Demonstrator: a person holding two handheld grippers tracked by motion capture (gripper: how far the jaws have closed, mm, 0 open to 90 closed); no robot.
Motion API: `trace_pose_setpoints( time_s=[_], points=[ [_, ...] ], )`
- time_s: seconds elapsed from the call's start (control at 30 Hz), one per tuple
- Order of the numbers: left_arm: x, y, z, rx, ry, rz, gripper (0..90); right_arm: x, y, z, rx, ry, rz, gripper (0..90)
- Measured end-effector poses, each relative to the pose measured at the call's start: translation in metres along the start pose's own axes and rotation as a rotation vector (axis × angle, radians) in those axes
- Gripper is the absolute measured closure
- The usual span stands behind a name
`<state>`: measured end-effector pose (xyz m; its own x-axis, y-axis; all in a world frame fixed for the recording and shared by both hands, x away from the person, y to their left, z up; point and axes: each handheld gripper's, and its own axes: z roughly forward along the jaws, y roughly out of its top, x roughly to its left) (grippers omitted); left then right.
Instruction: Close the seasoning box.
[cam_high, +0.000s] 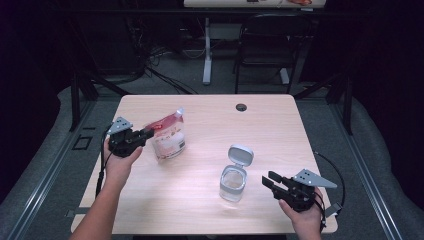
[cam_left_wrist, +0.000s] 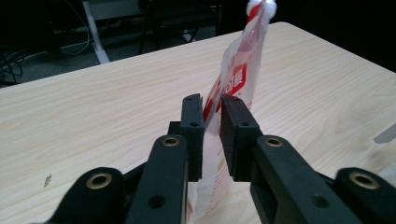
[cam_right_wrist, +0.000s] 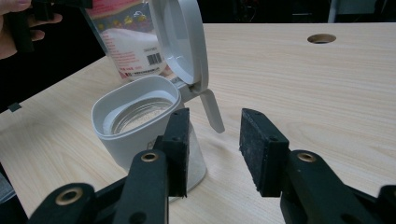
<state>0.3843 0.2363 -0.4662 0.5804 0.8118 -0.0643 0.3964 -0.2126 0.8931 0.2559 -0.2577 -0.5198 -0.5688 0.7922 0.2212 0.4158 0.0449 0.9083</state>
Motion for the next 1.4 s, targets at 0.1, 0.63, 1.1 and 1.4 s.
trace_pose_setpoints(
  time_s=[0.1, 0.63, 1.1, 1.4],
  points=[
    [-0.006, 0.000, 0.001, 0.002, -0.006, 0.018, 86.2, -0.001, 0.000, 0.000, 0.007, -0.001, 0.002, 63.5],
    [-0.015, 0.002, 0.002, 0.004, 0.013, 0.050, 90.0, -0.002, 0.000, -0.001, 0.003, -0.005, 0.001, 63.5],
    [-0.020, 0.006, -0.001, 0.003, 0.004, 0.069, 90.0, -0.003, 0.000, -0.001, 0.004, -0.006, 0.007, 63.5],
    [-0.030, 0.012, -0.012, -0.006, -0.036, 0.095, 90.0, -0.003, 0.000, -0.001, 0.000, -0.005, 0.007, 63.5]
  ],
)
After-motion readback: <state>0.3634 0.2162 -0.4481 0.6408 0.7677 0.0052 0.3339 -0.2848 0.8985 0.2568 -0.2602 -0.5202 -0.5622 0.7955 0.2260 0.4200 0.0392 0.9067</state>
